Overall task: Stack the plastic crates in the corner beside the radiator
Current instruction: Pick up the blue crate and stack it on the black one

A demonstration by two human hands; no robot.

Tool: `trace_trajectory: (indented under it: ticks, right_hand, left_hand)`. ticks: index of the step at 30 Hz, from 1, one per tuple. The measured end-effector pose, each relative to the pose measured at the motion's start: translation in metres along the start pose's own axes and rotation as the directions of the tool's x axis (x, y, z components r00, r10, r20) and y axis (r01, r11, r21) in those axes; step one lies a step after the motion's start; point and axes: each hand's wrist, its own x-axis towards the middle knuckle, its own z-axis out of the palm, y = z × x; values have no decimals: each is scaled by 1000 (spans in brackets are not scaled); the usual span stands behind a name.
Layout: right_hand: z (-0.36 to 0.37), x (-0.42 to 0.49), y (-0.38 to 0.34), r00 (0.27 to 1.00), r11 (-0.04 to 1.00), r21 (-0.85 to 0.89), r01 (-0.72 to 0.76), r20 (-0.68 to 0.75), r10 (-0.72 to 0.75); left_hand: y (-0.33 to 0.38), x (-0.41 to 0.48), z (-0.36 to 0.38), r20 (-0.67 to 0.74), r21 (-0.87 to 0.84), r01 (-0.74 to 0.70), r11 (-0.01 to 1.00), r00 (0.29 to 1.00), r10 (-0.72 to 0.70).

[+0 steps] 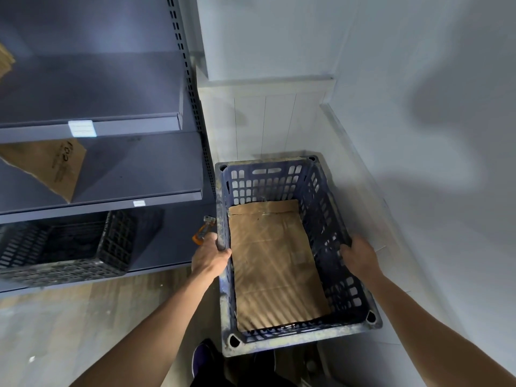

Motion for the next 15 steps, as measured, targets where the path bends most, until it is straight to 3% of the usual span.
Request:
trace_trajectory:
  ticks: [11, 15]
  right_hand:
    - [-22, 18, 1, 981, 994, -96, 52, 190, -33]
    - [-21, 19, 0, 981, 986, -155, 53, 191, -22]
  left_hand:
    - [6, 1, 8, -17, 53, -66, 996, 998, 67]
    - [0, -9, 18, -72, 58, -68, 996, 995, 72]
